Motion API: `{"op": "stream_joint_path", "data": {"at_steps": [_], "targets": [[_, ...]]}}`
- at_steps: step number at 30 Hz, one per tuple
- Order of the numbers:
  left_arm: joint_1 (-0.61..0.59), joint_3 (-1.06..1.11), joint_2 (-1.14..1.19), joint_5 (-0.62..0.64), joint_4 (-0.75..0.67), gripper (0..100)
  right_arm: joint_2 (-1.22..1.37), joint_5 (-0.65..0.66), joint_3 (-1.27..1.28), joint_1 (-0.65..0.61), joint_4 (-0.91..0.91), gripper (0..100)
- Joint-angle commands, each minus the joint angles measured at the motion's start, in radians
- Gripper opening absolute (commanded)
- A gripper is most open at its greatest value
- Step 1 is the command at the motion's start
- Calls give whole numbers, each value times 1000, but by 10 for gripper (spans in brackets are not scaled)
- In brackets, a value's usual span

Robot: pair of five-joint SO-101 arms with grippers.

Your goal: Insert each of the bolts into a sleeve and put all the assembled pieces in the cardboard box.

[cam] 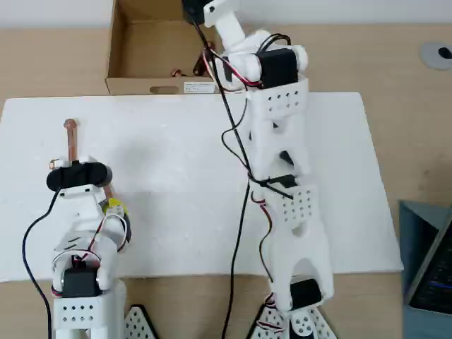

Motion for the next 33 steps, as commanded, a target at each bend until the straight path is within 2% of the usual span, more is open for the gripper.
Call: {"op": "stream_joint_path", "data": {"at_steps": [1, 6, 17, 24, 28, 33], "targets": [[-8, -5, -7, 3, -8, 3, -104, 5, -42, 39, 28, 9], [-8, -5, -7, 3, -8, 3, -145, 5, 39, 74, 29, 9], [-8, -5, -7, 3, -8, 3, -404, 11, 552, 186, 28, 9], [-8, -5, -7, 3, -8, 3, -415, 265, 759, 232, 18, 9], [-9, -5, -7, 3, -8, 3, -415, 368, 840, 234, -11, 9], [-9, -5, -7, 3, -8, 3, -415, 439, 947, 236, -29, 118]]}}
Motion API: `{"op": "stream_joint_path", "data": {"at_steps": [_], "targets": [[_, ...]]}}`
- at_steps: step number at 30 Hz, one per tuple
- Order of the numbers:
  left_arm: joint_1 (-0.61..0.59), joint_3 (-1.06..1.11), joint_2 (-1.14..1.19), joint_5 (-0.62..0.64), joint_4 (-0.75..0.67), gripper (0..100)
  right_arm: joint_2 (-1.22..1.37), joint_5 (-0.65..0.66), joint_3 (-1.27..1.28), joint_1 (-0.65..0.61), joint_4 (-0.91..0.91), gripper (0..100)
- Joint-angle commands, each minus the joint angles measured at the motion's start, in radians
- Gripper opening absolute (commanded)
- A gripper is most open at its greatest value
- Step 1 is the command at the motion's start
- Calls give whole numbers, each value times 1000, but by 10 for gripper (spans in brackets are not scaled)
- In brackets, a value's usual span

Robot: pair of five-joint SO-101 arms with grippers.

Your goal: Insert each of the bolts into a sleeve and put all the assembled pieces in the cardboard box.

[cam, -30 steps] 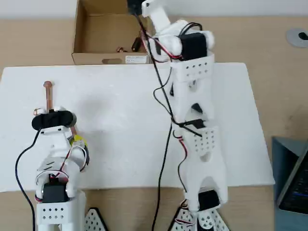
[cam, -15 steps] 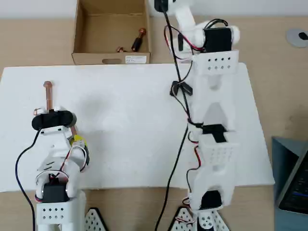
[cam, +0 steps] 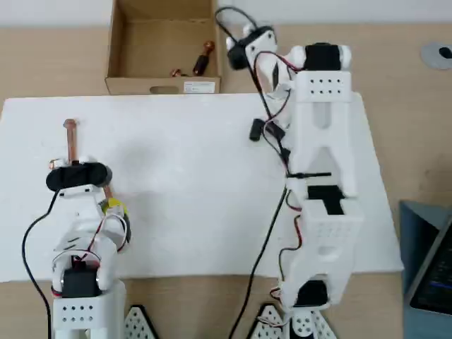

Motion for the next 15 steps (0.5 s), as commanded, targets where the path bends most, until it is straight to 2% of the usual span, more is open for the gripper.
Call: {"op": "stream_joint_path", "data": {"at_steps": [1, 8, 15], "targets": [[-9, -5, -7, 3, -8, 3, -67, 43, 47, 12, -20, 138], [-9, -5, -7, 3, -8, 3, 25, 48, 71, 13, -81, 150], [-9, -5, -7, 3, -8, 3, 180, 48, -59, 13, -86, 150]]}}
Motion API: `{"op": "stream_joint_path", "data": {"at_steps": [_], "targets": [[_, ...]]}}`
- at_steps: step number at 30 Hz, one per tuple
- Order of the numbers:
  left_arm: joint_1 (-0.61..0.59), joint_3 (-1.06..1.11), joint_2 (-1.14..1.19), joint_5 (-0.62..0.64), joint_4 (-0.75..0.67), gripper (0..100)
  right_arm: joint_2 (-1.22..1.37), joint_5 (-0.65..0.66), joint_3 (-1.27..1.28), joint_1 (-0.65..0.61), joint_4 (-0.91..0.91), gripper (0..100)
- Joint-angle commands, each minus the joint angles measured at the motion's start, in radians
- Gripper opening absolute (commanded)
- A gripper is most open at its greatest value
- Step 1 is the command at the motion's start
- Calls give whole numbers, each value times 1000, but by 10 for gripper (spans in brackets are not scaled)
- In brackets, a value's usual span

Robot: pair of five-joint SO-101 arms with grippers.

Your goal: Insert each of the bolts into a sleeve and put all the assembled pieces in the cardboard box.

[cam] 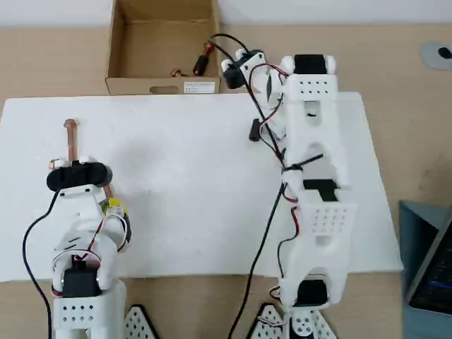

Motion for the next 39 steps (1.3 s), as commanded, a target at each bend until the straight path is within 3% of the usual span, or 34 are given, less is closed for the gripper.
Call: {"op": "stream_joint_path", "data": {"at_steps": [1, 13, 23, 30, 39], "targets": [[-9, -5, -7, 3, -8, 3, 51, 9, -111, 12, -9, 150], [-9, -5, -7, 3, -8, 3, 277, 41, -326, 15, -5, 150], [-9, -5, -7, 3, -8, 3, 375, 41, -354, 24, -11, 147], [-9, -5, -7, 3, -8, 3, 394, 68, -354, 22, 0, 7], [-9, -5, -7, 0, -8, 3, 394, 66, -550, 24, 117, 10]]}}
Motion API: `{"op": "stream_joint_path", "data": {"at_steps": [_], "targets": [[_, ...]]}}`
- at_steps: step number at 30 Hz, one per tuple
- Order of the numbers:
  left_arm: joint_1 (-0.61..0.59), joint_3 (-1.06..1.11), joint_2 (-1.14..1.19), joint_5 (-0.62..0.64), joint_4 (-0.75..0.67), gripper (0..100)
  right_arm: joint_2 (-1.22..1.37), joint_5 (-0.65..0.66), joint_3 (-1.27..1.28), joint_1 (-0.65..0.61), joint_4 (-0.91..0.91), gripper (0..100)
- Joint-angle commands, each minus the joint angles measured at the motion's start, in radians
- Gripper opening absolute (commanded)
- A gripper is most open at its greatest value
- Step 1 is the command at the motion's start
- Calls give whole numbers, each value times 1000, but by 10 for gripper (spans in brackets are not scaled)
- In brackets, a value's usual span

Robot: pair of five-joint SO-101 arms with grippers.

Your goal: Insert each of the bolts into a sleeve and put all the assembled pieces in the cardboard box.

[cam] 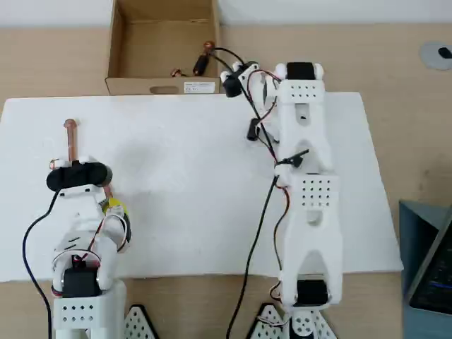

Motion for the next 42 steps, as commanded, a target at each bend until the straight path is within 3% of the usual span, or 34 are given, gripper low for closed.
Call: {"op": "stream_joint_path", "data": {"at_steps": [1, 8, 21, 36, 42], "targets": [[-9, -5, -7, 2, -8, 3, -12, 3, -133, 12, 32, 10], [-9, -5, -7, 2, -8, 3, -183, -18, -102, 7, 34, 10], [-3, -5, -7, -2, -6, 3, -762, -130, 378, 22, 32, 10], [-34, -11, -7, -3, -6, 5, -1518, -474, 1171, 33, 17, 10], [-68, -126, 2, -3, 2, 5, -1833, -562, 1428, 33, -74, 10]]}}
